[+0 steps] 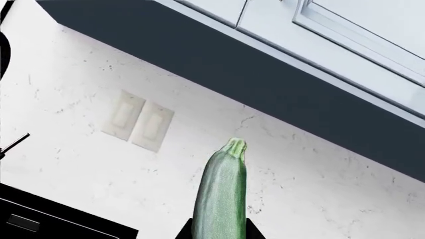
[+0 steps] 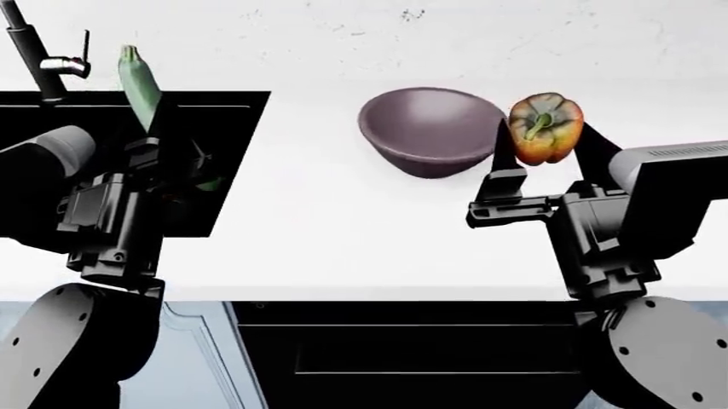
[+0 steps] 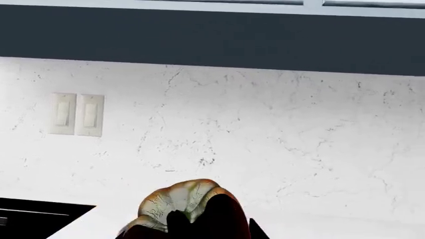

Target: Pick the bell peppers and zucchinis from the sink and place them in one bowl. Place the pomegranate in the other bowl. Then turn off the sink faucet.

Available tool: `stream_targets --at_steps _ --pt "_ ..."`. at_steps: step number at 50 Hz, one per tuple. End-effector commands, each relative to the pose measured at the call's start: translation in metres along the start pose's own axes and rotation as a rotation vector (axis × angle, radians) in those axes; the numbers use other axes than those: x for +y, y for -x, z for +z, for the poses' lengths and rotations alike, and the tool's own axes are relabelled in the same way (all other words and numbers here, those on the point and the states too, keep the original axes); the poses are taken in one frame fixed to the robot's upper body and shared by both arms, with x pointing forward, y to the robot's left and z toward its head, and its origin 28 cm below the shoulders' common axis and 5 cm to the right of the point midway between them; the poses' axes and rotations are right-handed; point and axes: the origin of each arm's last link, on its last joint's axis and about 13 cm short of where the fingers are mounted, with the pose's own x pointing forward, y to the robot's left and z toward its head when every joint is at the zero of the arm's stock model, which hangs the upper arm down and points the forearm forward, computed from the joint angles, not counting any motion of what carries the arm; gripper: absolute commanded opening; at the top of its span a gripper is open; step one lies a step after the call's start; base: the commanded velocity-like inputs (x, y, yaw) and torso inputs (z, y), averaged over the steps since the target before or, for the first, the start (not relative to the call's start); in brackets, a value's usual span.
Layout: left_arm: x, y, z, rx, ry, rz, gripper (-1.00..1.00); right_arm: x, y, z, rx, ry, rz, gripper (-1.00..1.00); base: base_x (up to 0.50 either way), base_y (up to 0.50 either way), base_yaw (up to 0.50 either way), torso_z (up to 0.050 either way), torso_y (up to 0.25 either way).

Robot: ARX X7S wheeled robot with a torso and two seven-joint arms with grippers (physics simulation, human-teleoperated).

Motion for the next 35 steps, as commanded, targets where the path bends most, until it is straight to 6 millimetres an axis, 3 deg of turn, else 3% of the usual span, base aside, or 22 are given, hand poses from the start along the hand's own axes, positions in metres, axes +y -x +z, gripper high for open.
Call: stream_targets --at_steps 1,21,35 --pt "-0.001 0.0 0.001 -0.006 0.005 -0.005 -1.0 -0.001 0.0 0.002 -0.022 0.016 -0.006 -1.0 0.18 -0.5 0.0 0.0 0.0" --pt "-0.001 0.001 0.003 0.003 0.01 -0.005 -1.0 -0.002 0.002 0.002 -0.038 0.005 -0.009 -1.0 0.42 -0.31 0.0 0.0 0.001" --pt "-0.001 0.001 0.005 -0.002 0.01 -0.008 -1.0 0.004 -0.01 0.006 0.07 0.039 -0.015 -1.0 0.0 0.0 0.0 0.0 0.001"
